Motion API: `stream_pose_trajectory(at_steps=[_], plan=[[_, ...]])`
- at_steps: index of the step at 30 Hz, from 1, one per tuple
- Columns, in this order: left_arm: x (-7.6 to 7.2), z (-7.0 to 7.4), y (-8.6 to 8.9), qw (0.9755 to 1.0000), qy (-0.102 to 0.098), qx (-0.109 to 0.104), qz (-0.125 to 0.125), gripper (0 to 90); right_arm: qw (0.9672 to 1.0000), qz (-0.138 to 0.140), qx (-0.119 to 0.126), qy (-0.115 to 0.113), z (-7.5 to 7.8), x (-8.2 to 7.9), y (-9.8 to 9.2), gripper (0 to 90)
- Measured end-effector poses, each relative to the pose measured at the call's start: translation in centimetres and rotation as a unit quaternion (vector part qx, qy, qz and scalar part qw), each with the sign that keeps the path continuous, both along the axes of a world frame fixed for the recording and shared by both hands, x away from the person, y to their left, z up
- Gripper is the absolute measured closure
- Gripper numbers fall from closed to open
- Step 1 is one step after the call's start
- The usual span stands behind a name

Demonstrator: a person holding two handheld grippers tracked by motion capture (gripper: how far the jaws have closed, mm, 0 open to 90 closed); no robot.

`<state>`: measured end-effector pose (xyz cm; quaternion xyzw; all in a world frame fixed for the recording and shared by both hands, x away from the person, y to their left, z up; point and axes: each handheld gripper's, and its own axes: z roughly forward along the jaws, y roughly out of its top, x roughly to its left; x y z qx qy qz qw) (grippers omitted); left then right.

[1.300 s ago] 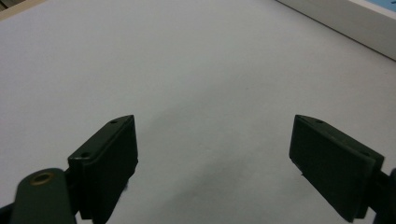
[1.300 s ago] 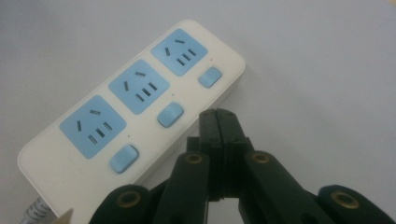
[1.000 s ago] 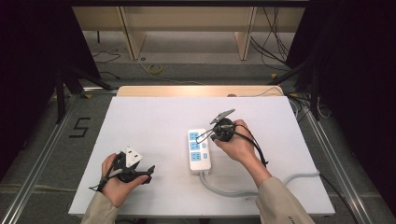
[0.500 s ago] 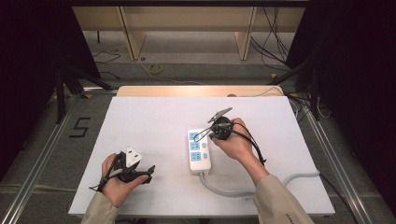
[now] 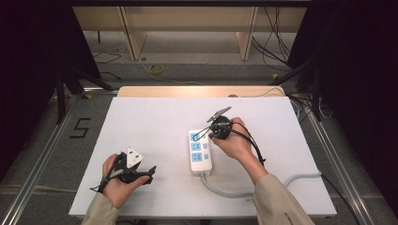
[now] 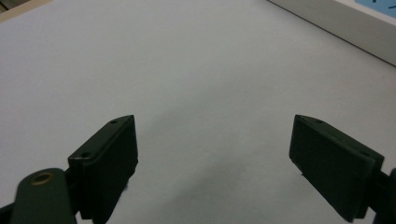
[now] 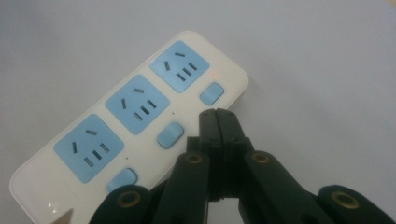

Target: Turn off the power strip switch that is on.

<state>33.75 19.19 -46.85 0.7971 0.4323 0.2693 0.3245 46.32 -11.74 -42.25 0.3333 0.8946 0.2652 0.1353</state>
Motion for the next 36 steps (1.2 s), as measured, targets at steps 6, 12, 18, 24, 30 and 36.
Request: stream_pose_trajectory(at_steps=[6, 12, 18, 24, 30, 36], plan=[[0.0, 0.0, 0.0, 1.0000, -0.002, -0.003, 0.003, 15.1, 1.0000, 0.000, 0.000, 0.002, -0.1, 0.3, 0.3, 90.0], [0.0, 0.0, 0.0, 1.0000, -0.002, -0.003, 0.001, 15.2, 1.0000, 0.001, -0.004, 0.002, -0.1, 0.4, 0.8, 90.0], [0.0, 0.1, 0.0, 1.0000, -0.003, -0.004, 0.002, 15.2, 1.0000, 0.004, -0.005, 0.002, 0.0, 0.6, 1.2, 90.0], [0.0, 0.0, 0.0, 1.0000, -0.003, -0.004, 0.002, 15.2, 1.0000, 0.001, -0.005, 0.007, -0.1, 0.8, 1.6, 90.0], [0.0, 0.0, 0.0, 1.0000, -0.003, -0.004, 0.001, 15.1, 0.9999, 0.001, -0.006, 0.011, -0.3, 1.1, 2.0, 90.0], [0.0, 0.1, 0.0, 1.0000, -0.003, -0.004, 0.001, 15.2, 0.9999, 0.000, -0.007, 0.012, -0.4, 1.3, 2.3, 90.0]])
